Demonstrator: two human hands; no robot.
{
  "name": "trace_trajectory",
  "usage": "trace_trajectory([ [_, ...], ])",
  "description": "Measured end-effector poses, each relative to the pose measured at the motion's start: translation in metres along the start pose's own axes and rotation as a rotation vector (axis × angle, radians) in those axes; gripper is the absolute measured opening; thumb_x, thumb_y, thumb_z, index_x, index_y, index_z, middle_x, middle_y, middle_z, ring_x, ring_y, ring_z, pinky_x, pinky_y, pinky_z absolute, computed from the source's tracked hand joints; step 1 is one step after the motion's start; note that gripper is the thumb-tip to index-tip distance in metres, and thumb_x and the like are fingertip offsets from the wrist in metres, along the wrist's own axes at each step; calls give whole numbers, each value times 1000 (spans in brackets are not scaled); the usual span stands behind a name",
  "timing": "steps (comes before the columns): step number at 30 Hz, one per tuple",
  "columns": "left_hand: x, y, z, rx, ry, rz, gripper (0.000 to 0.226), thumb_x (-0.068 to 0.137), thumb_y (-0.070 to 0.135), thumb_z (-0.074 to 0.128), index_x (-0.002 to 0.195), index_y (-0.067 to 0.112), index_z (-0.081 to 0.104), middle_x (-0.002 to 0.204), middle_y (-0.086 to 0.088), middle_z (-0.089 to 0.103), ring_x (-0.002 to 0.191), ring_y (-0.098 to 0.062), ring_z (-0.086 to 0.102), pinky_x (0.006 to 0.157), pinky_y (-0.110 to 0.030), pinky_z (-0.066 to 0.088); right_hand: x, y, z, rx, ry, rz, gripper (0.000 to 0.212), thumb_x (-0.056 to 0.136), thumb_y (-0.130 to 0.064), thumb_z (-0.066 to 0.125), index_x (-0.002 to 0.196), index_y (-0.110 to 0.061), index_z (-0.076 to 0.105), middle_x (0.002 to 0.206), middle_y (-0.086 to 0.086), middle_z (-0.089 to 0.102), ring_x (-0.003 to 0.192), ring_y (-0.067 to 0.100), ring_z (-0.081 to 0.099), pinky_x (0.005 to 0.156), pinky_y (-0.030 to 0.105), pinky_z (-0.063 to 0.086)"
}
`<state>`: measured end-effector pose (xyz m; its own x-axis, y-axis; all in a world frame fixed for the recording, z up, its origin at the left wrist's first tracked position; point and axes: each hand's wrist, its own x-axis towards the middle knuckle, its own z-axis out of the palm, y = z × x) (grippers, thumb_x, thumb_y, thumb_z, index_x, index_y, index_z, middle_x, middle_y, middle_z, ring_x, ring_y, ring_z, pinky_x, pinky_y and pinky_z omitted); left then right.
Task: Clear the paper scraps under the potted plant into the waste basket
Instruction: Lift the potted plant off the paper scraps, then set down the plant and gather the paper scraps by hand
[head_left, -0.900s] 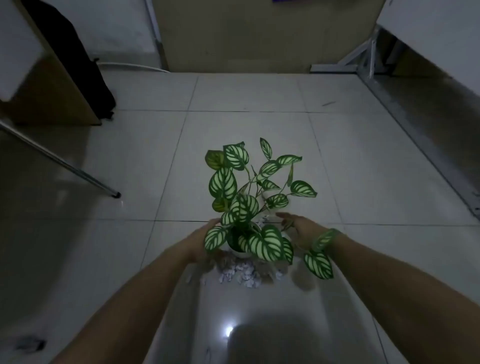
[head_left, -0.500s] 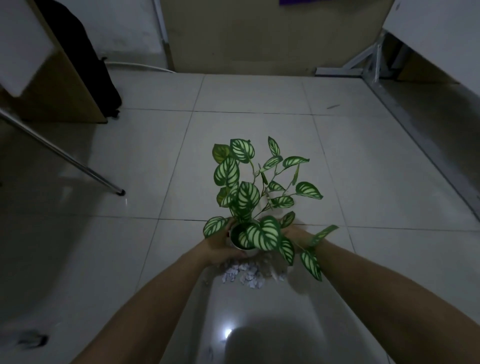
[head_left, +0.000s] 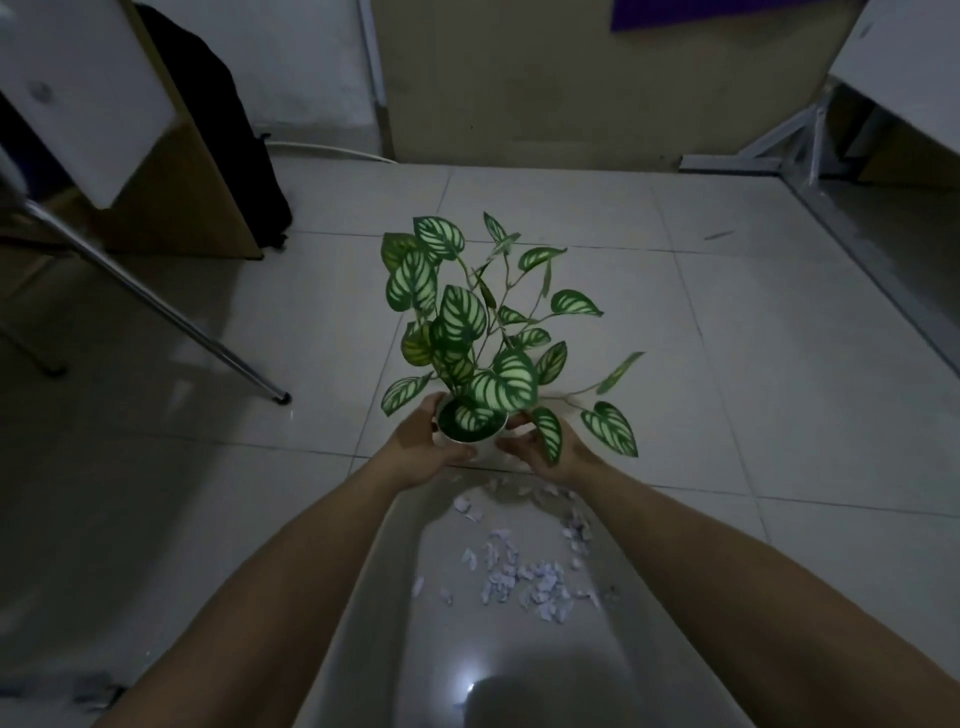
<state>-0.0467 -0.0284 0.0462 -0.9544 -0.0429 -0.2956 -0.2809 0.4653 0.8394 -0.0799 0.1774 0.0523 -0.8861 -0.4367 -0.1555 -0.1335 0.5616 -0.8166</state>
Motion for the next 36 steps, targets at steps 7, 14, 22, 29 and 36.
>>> trace_trajectory([
  [7,31,-9,-2,-106,119,-44,91,70,14,87,144,16,33,126,5,51,110,-14,51,86,-26,46,45,6,27,39,141,0,29,84,-10,71,102,-33,67,93,-11,61,84,7,60,81,36,56],
  [14,48,-25,-1,-180,164,-52,77,58,22,94,119,28,47,126,1,54,122,-24,53,105,-41,45,65,25,41,42,95,13,47,91,-3,63,134,6,46,128,24,54,108,27,57,90,33,51],
  [22,40,-33,0,-23,177,-54,91,67,28,89,142,21,38,119,10,50,112,-12,48,99,-30,44,67,29,49,95,-42,132,53,98,-18,54,147,-21,34,145,10,44,133,23,42,99,22,37],
  [29,37,-29,5,38,171,-110,93,75,10,83,146,8,23,135,-8,49,125,-26,48,92,-27,39,55,35,37,-146,-132,230,56,97,-25,51,149,-16,31,146,11,46,132,27,46,106,27,34],
  [36,19,-49,25,199,106,-304,56,87,40,58,132,7,47,137,-19,48,113,-34,54,96,-41,45,15,59,15,-359,79,263,53,94,-33,51,142,-14,41,143,16,46,127,37,47,105,43,41],
])
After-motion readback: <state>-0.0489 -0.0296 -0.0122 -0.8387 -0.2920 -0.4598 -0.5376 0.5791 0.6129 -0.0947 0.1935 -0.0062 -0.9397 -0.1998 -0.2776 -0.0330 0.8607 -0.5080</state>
